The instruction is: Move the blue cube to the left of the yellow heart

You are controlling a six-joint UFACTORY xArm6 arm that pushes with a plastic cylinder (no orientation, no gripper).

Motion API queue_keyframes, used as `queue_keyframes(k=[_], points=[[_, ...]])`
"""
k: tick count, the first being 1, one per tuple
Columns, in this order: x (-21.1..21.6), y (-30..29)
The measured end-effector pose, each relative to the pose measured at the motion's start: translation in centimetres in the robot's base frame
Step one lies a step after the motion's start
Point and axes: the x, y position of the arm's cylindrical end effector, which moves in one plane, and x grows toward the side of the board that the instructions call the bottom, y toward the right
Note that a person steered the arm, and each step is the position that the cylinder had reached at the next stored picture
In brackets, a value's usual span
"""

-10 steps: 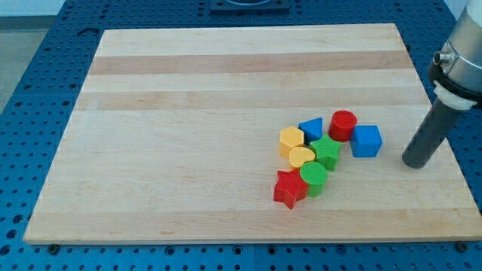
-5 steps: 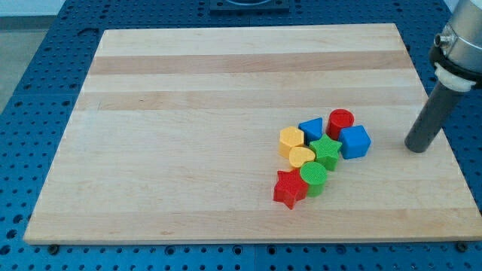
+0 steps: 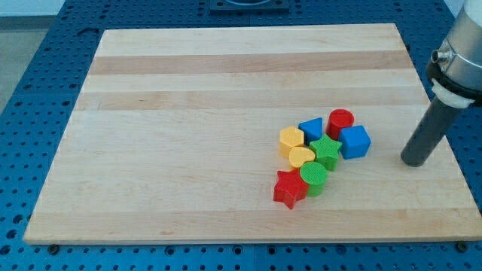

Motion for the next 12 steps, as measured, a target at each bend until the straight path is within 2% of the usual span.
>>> queue_keyframes(k=[2, 4, 6, 8, 9, 10, 12], points=[[-0.3, -5.0], [-3.7, -12.2], [-9.1, -12.4], [-9.1, -6.6], [-11.0, -4.9], [-12.5, -7.7], [-13.3, -17.4]])
